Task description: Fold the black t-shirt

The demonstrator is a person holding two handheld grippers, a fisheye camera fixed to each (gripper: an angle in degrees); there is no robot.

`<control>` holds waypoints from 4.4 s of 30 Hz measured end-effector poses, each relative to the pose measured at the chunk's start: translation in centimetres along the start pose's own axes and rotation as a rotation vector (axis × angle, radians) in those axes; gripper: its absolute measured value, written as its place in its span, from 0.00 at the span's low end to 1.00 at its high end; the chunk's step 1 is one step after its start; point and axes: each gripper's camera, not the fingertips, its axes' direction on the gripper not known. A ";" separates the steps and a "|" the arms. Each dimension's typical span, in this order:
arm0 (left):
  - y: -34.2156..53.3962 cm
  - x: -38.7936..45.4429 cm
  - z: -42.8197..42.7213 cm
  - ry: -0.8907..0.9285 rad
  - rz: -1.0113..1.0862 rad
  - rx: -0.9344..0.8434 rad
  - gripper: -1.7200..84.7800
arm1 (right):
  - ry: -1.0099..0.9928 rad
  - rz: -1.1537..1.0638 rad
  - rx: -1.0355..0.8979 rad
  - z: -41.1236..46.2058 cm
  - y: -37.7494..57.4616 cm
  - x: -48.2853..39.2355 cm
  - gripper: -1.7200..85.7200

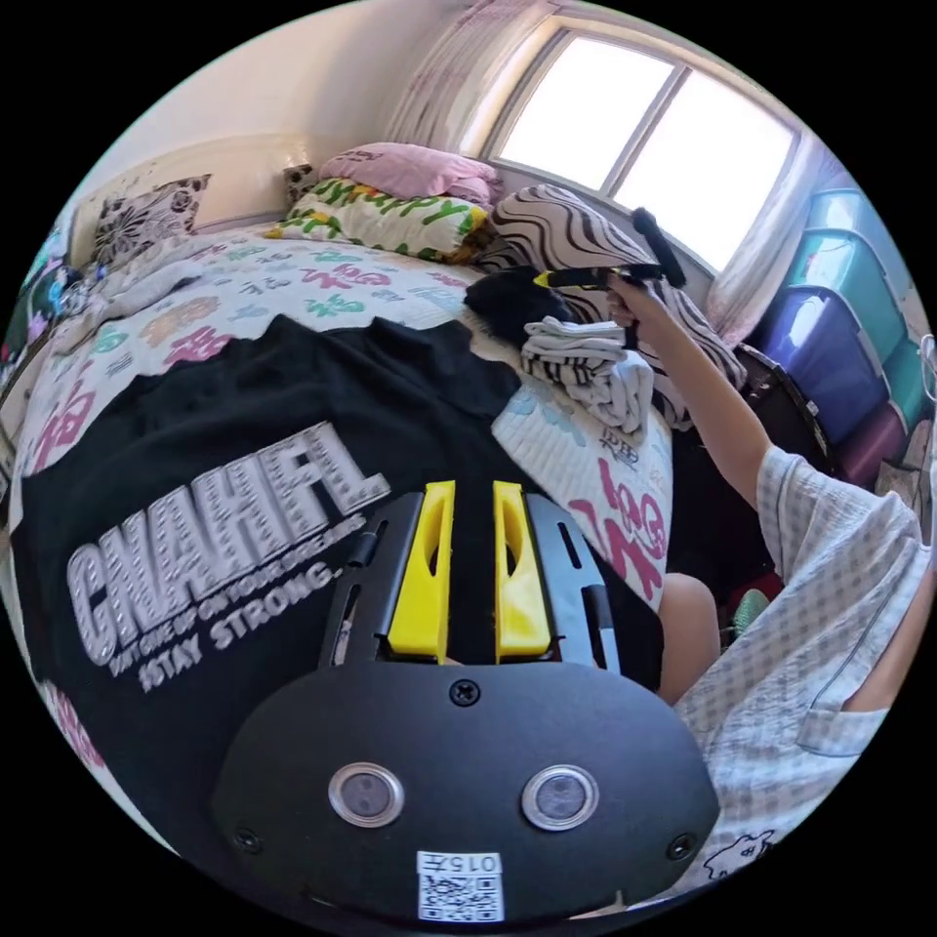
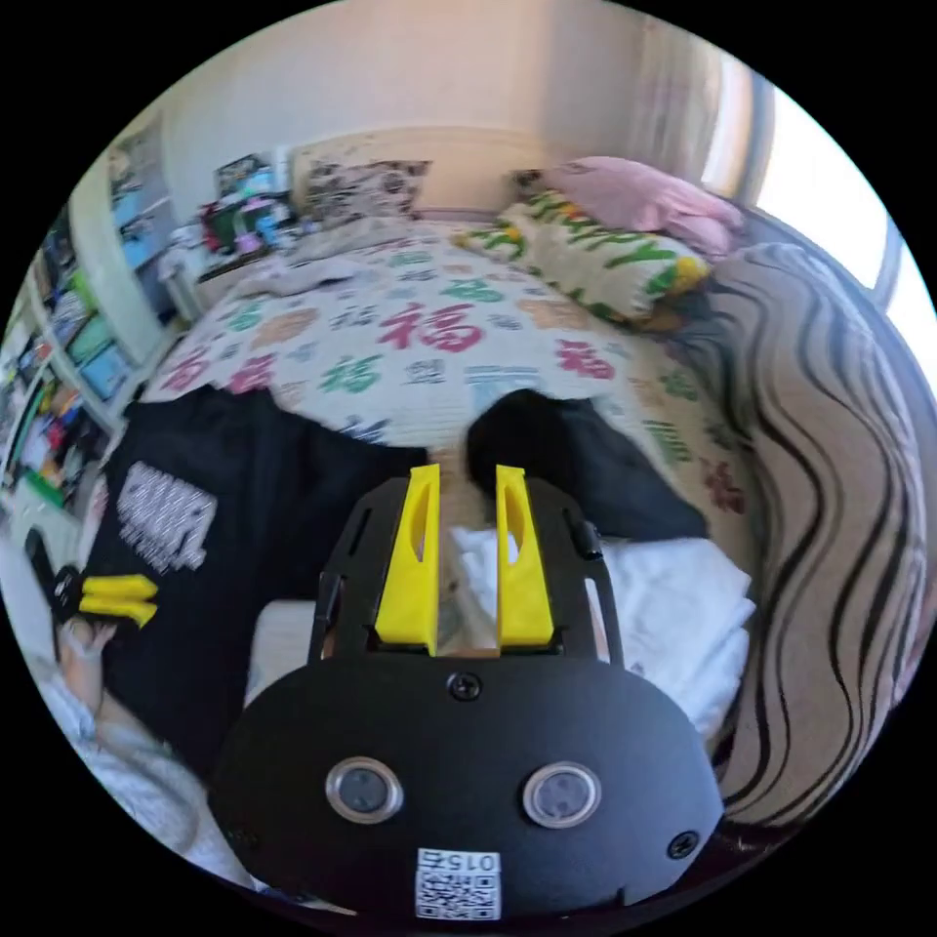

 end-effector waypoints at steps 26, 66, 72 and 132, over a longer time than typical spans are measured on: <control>2.6 -22.9 -14.4 -0.536 -0.307 0.013 0.12 | 0.188 0.011 -0.062 6.1 -2.4 -6.6 0.11; 28.5 -11.7 -24.1 -0.365 -0.470 -0.264 0.13 | -0.159 -0.006 -0.214 -1.6 28.7 -23.2 0.14; 32.3 -9.9 -23.5 -0.319 -0.498 -0.259 0.13 | -0.304 0.159 -0.347 1.1 36.3 -23.8 0.15; -4.8 6.5 -7.8 -0.219 0.126 -0.062 0.12 | -0.214 0.310 0.188 -11.0 29.1 -7.6 0.10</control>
